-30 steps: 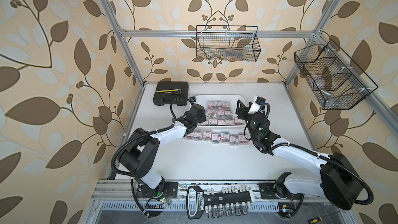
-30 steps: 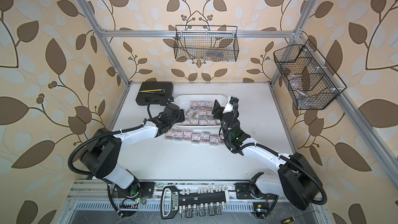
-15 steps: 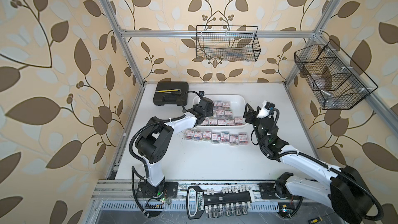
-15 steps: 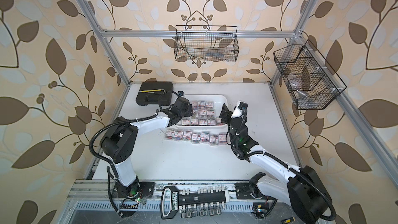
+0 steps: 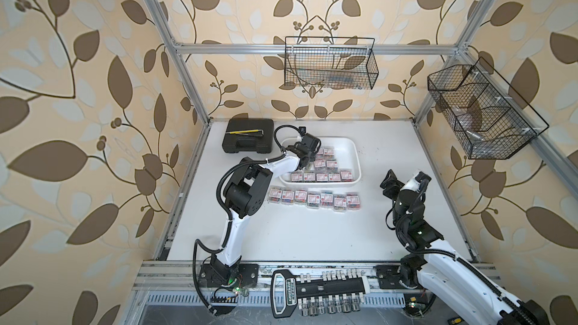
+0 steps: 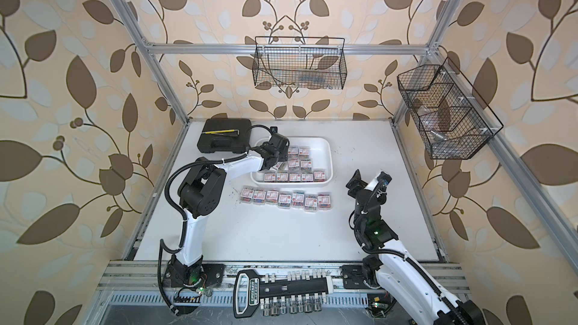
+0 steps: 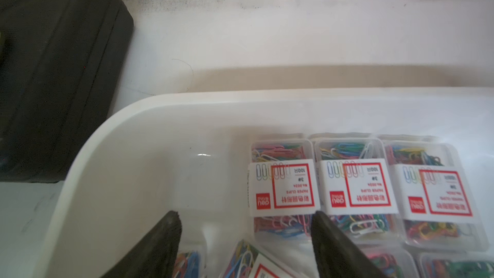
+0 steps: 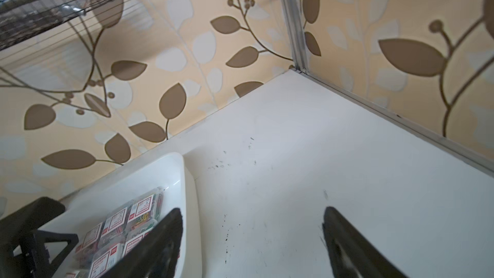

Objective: Take the paper clips out of the storage box
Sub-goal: Pick up the boxed paper clips from the storage box.

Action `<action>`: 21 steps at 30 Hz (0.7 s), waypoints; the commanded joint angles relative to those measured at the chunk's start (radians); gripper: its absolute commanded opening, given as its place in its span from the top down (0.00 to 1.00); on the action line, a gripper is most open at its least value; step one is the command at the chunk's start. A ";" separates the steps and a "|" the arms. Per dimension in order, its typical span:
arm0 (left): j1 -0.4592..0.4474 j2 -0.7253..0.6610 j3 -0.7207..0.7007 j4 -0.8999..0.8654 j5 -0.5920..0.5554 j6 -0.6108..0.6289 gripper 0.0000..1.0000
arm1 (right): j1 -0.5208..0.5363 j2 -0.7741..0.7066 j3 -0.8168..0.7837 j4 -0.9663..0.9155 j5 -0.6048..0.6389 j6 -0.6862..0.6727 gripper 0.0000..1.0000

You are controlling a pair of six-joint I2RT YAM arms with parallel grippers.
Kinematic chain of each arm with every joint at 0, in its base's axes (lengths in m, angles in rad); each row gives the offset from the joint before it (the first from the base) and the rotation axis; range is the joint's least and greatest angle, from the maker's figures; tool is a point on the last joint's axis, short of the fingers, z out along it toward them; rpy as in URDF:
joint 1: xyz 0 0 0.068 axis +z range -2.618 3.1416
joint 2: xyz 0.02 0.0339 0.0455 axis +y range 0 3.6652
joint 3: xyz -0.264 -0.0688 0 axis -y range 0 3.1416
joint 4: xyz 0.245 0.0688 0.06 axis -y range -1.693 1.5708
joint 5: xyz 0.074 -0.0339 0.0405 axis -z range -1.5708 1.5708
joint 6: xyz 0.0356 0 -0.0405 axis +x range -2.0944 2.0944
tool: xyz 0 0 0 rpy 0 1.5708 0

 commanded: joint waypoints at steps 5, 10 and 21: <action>0.002 0.058 0.087 -0.051 0.012 0.025 0.19 | -0.091 0.051 -0.041 0.009 -0.018 0.107 0.13; 0.025 0.096 0.116 -0.061 0.048 0.011 0.18 | -0.093 0.088 -0.025 0.001 -0.005 0.118 0.13; 0.040 0.158 0.191 -0.105 0.056 -0.002 0.24 | -0.093 0.120 -0.010 0.003 -0.019 0.113 0.14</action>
